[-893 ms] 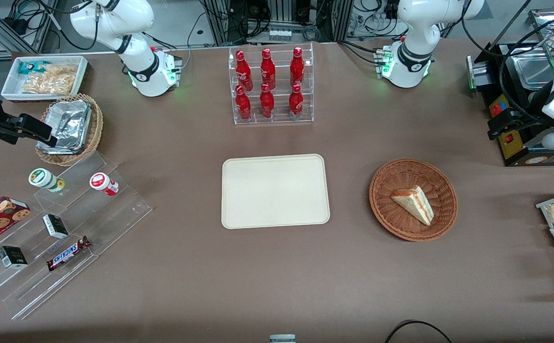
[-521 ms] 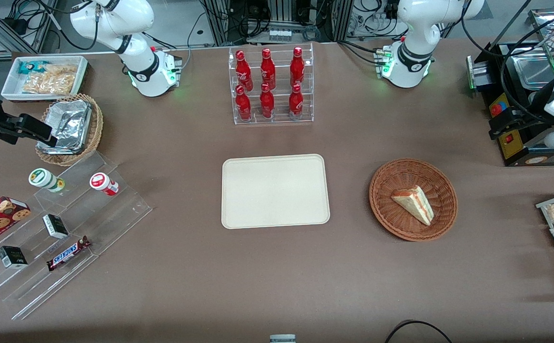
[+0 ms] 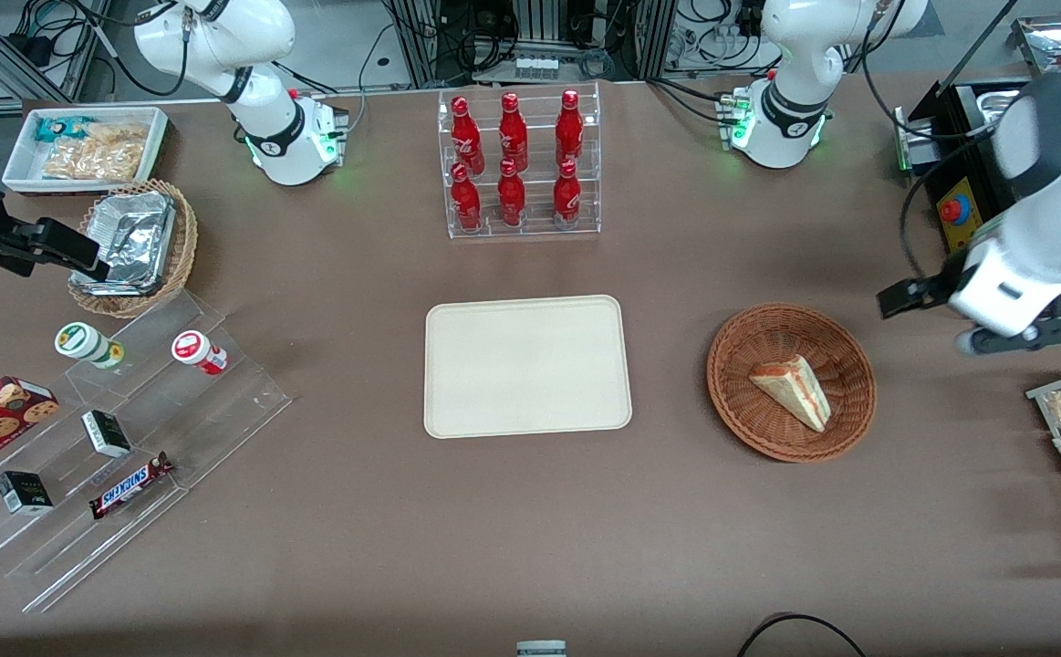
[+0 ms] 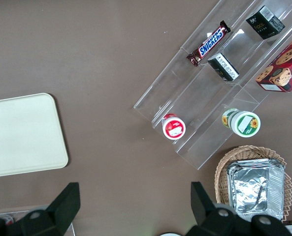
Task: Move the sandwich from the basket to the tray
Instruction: 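Lower the open left gripper over the sandwich wedge in the basket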
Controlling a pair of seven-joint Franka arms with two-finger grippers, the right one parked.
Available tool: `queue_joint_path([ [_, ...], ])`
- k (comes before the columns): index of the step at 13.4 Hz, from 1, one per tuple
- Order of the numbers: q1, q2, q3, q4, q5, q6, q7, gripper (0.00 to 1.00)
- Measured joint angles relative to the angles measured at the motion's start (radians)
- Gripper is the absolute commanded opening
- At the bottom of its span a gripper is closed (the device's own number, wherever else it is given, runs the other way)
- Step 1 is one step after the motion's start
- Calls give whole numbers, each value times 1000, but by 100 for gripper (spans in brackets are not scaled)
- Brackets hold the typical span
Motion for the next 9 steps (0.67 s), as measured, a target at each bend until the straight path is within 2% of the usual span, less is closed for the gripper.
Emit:
queue_joint_path([
  [4,-6,3,-56,-227,0,301,-358,100],
  [6,-7,7,-74,-314,0,425,-473,100],
  [9,-8,48,-101,-357,0,526,-578,100],
])
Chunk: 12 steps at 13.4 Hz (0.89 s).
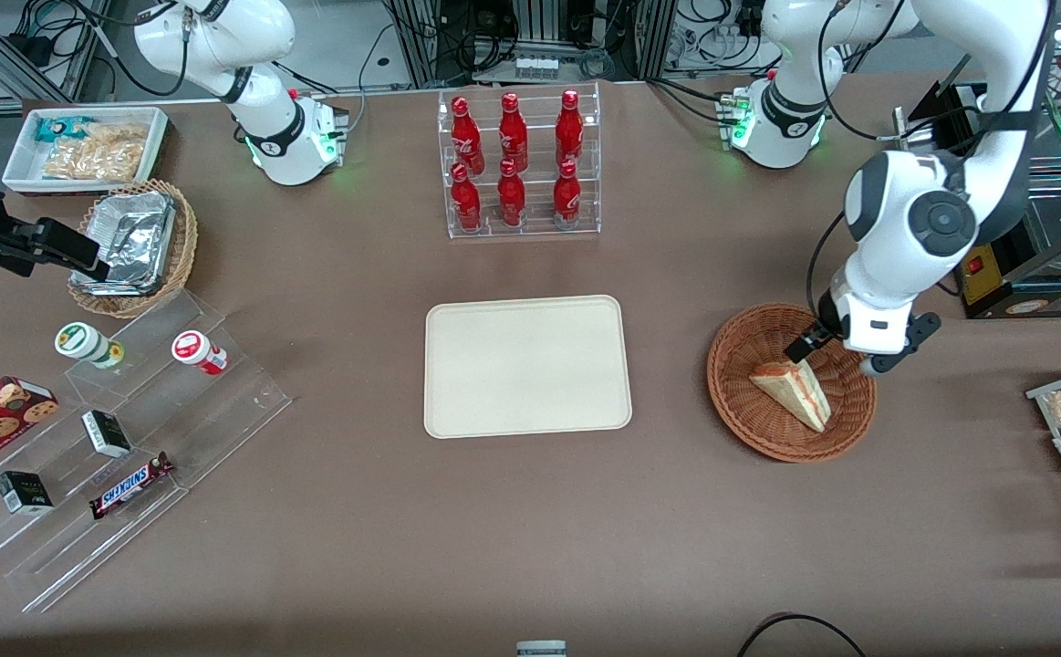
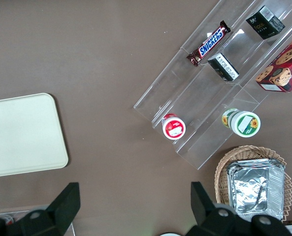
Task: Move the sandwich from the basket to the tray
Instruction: 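Lower the open left gripper over the sandwich wedge in the basket, then close the left gripper on the wrapped sandwich and lift it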
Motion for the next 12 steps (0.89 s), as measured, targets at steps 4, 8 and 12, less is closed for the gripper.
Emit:
queue_joint_path([
  [4,1,59,-2,-1,0,66,-33,100],
  [8,8,123,2,-1,0,153,-39,100],
  [12,24,171,5,17,-1,179,-58,18],
])
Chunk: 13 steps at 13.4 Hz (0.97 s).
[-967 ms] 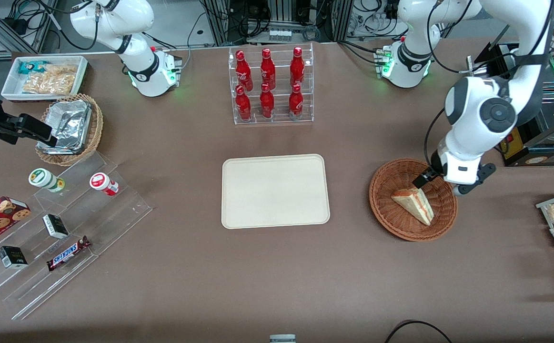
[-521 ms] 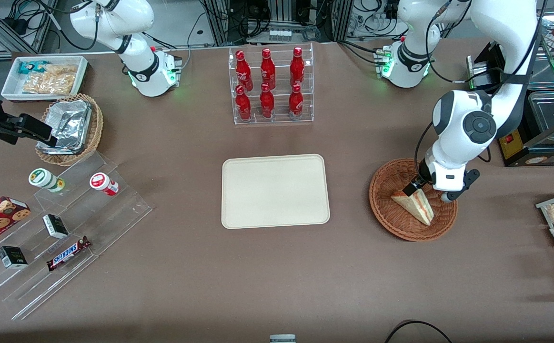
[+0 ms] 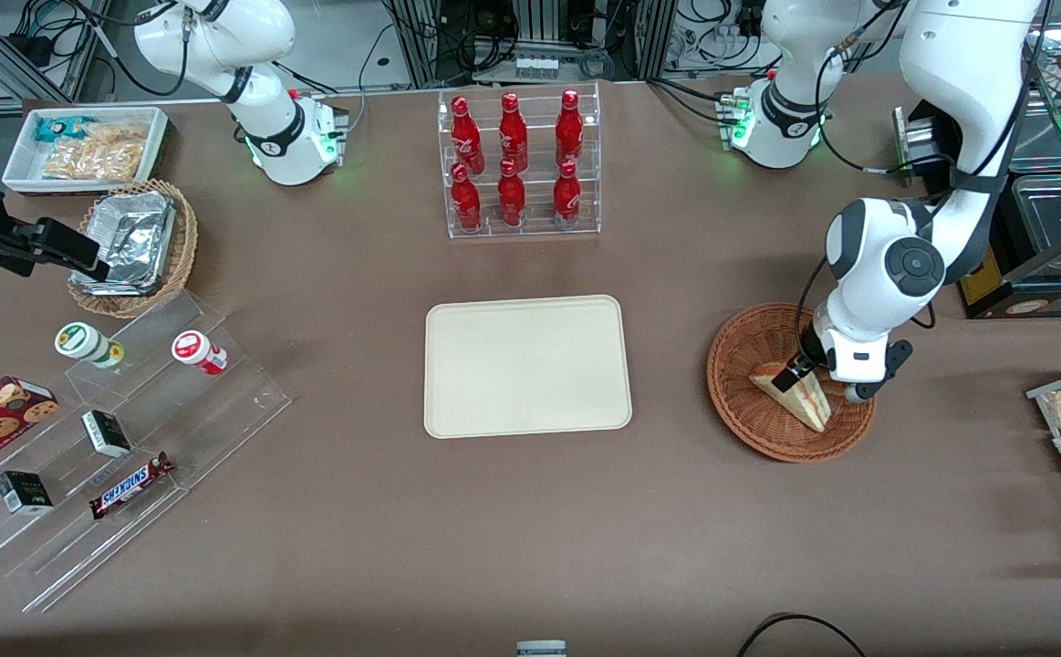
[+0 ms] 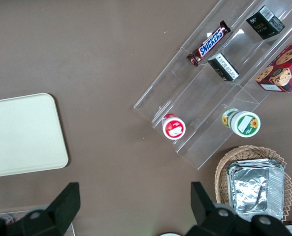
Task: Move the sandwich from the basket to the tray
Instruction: 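Close the left gripper on the wrapped sandwich and lift it, then carry the sandwich with the left gripper over the cream tray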
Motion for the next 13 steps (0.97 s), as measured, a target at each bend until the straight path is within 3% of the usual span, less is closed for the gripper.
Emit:
queue_joint_path([
  [1,0,6,0,10,0,0,-32,9],
  [2,0,10,-1,20,1,0,-53,6],
  [7,-4,8,-7,63,2,-36,-67,3],
  [9,-7,-12,-10,113,2,-153,-67,3],
  [13,-91,-92,-19,342,3,-584,-68,3],
])
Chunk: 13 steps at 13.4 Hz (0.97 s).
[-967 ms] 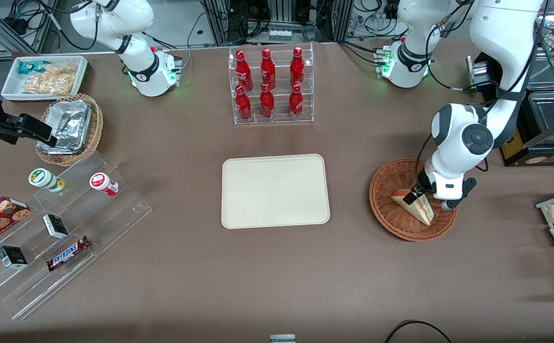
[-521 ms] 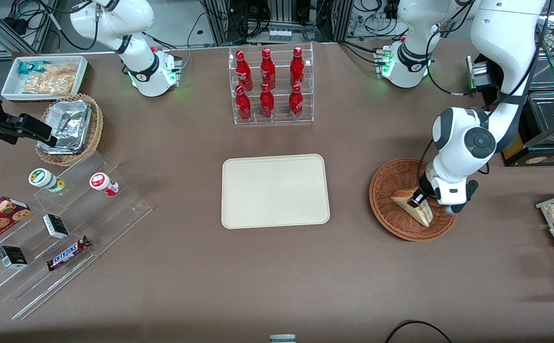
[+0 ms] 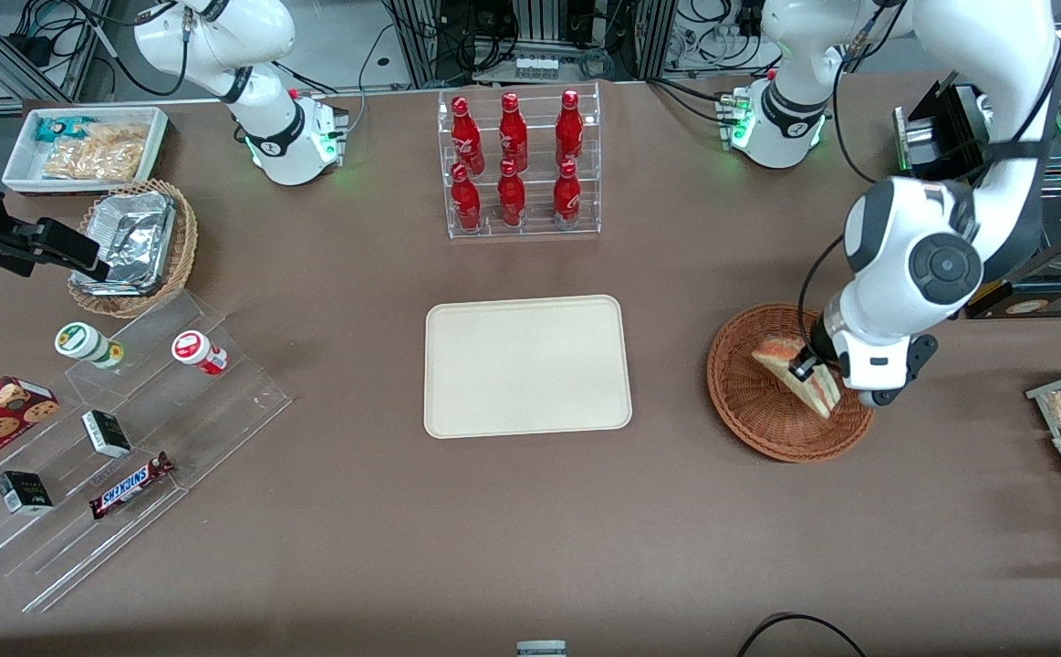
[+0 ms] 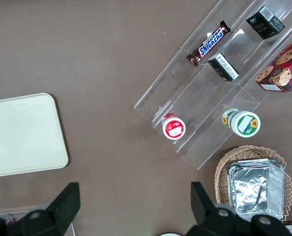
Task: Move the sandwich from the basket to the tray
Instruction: 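Carry the sandwich with the left gripper over the cream tray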
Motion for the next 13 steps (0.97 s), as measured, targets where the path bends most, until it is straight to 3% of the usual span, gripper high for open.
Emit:
queue_joint_path([
  [2,-97,-5,-6,133,-1,-150,-13,3],
  [6,-342,82,-12,235,-2,-175,-40,4],
  [9,-494,219,-12,291,-2,-64,-90,6],
  [13,-596,376,-11,318,2,188,-65,7],
])
